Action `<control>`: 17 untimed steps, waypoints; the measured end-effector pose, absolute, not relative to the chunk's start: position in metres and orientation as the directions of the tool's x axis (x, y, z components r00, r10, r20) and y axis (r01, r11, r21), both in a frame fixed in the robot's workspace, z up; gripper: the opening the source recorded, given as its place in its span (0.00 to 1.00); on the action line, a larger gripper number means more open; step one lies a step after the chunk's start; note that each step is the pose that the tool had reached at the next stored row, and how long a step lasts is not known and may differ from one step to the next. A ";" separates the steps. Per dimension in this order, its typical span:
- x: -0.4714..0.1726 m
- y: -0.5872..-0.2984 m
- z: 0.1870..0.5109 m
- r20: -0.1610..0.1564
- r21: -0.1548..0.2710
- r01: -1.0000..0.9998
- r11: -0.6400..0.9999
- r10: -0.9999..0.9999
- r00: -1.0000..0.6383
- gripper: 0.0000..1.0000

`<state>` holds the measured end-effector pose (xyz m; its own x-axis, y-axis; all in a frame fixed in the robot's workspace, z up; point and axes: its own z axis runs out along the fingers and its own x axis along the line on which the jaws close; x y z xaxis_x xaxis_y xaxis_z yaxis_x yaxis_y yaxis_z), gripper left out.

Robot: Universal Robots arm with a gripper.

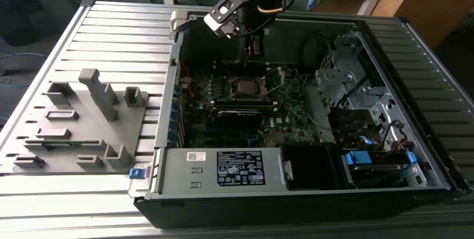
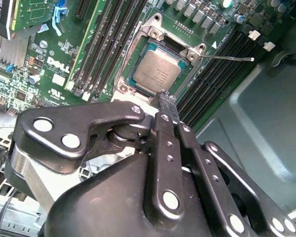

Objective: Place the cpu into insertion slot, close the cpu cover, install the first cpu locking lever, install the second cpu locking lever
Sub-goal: 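Close the cpu cover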

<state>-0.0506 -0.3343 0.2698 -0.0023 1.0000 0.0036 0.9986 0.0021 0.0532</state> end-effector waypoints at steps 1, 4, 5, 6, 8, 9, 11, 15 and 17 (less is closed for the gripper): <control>-0.051 -0.334 0.270 0.004 0.053 0.999 0.006 1.000 -0.006 0.10; -0.051 -0.334 0.270 0.004 0.053 0.999 0.011 1.000 -0.012 0.10; -0.051 -0.334 0.270 0.004 0.053 0.999 0.012 1.000 -0.012 0.10; -0.051 -0.334 0.270 0.004 0.053 0.999 0.012 1.000 -0.012 0.10; -0.050 -0.334 0.270 0.004 0.053 0.999 0.012 1.000 -0.012 0.10; -0.050 -0.334 0.270 0.004 0.053 0.999 0.012 1.000 -0.012 0.10; -0.047 -0.334 0.270 0.004 0.053 0.999 0.012 1.000 -0.012 0.10; -0.039 -0.334 0.270 0.004 0.053 0.999 0.012 1.000 -0.012 0.10; -0.034 -0.334 0.270 0.004 0.053 0.999 0.012 1.000 -0.012 0.10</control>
<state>-0.0338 -0.3344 0.2697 -0.0121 0.9999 0.0036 0.9985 0.0119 0.0532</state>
